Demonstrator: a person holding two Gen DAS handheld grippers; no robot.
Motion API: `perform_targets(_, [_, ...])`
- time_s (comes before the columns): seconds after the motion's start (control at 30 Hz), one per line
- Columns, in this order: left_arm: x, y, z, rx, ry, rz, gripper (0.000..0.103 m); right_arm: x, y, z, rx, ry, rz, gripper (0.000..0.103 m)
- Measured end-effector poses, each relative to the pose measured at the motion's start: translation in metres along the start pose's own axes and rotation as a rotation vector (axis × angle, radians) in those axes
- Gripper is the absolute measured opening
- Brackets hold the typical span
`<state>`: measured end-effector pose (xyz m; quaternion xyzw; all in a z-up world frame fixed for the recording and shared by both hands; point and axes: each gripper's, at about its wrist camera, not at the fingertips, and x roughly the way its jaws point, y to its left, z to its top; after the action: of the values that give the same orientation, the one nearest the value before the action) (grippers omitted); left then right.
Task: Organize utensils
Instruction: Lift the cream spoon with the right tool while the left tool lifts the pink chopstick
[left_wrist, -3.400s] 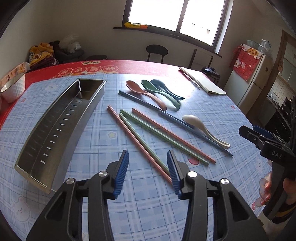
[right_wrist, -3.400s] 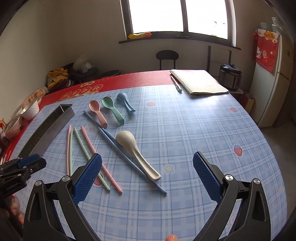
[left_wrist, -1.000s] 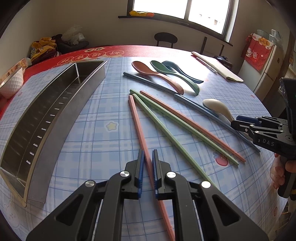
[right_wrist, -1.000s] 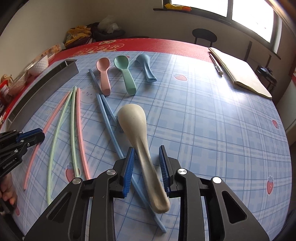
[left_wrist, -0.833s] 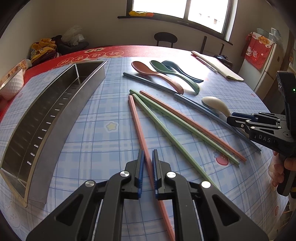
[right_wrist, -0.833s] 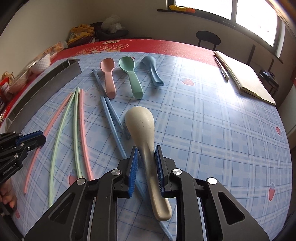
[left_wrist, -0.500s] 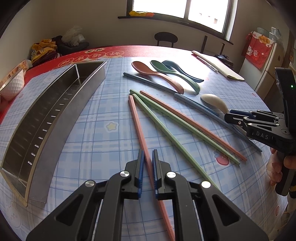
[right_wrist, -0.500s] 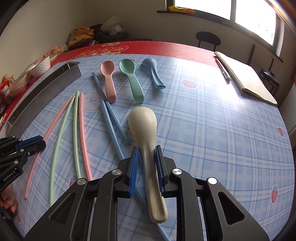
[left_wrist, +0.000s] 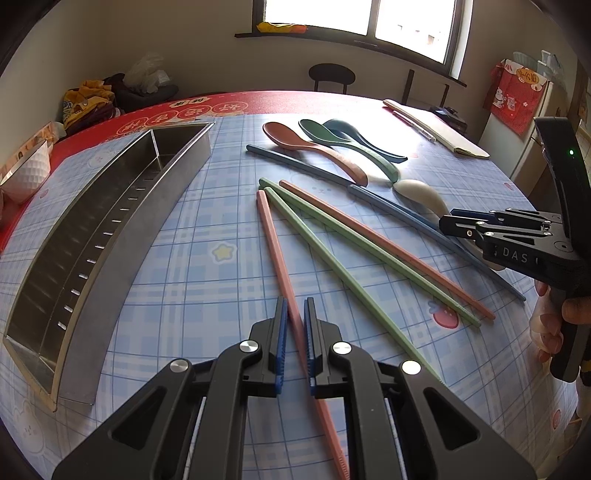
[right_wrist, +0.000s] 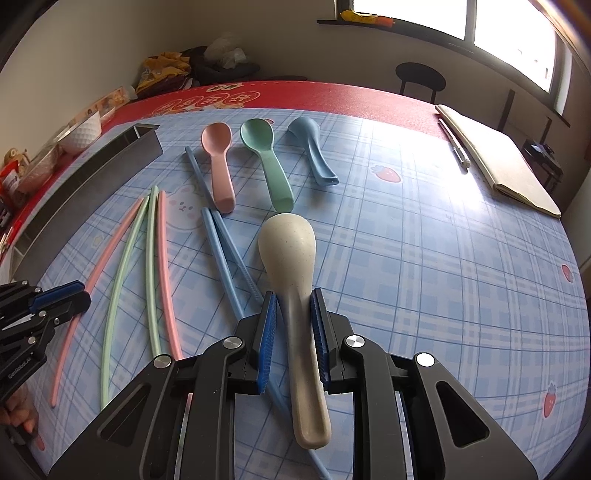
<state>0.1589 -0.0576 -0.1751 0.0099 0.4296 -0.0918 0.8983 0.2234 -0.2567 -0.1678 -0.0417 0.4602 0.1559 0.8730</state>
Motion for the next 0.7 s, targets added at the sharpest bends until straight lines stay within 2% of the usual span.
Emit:
perform_targets(0.2, [0.000, 0.000, 0.000, 0.001, 0.000, 0.001, 0.009, 0.000, 0.003, 0.000, -0.009, -0.008, -0.012, 0.019])
perform_targets(0.33, [-0.001, -0.001, 0.000, 0.004, -0.002, 0.002, 0.009, -0.007, 0.002, -0.008, 0.001, -0.025, 0.029, 0.018])
perform_targets(0.5, [-0.003, 0.004, -0.001, -0.019, -0.009, -0.027, 0.008, -0.032, -0.004, -0.014, 0.068, -0.119, 0.058, 0.018])
perform_targets(0.7, [-0.009, 0.018, 0.000, -0.072, -0.048, -0.098, 0.007, -0.057, -0.009, -0.022, 0.188, -0.224, 0.155, 0.018])
